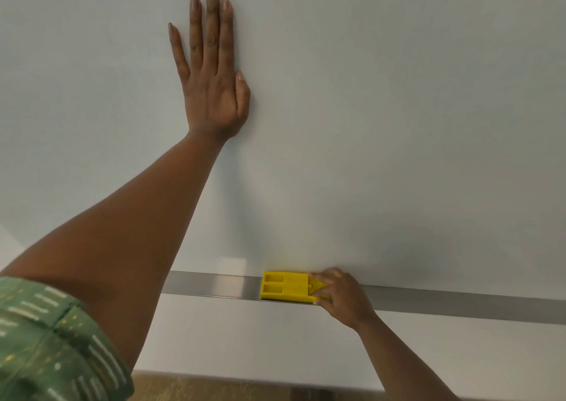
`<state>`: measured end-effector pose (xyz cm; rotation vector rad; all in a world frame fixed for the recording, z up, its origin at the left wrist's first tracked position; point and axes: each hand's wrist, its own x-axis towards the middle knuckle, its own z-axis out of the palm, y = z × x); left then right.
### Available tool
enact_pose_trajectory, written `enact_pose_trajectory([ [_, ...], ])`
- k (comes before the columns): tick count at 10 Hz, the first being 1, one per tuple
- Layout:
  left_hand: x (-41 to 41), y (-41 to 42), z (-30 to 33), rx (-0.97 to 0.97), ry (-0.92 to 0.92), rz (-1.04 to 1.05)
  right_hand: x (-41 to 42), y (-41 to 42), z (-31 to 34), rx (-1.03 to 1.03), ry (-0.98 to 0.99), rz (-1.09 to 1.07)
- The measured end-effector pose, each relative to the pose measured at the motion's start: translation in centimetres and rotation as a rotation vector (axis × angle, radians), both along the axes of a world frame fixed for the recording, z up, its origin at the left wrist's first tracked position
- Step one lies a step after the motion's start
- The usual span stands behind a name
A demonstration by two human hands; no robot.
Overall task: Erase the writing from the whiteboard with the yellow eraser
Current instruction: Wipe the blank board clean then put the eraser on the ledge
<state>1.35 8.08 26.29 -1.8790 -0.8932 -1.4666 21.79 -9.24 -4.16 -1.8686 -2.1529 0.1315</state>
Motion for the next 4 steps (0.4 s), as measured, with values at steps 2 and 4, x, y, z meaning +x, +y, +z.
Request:
enact_pose_trajectory([
  [2, -0.05, -0.72, 0.06, -0.026, 0.001, 0.006, -0.55, -0.04, 0.78, -0.056, -0.038, -0.054],
  [4, -0.28, -1.21, 0.27, -0.07, -0.012, -0.014, -0.83, -0.03, 1.05, -0.105, -0.012, -0.084],
])
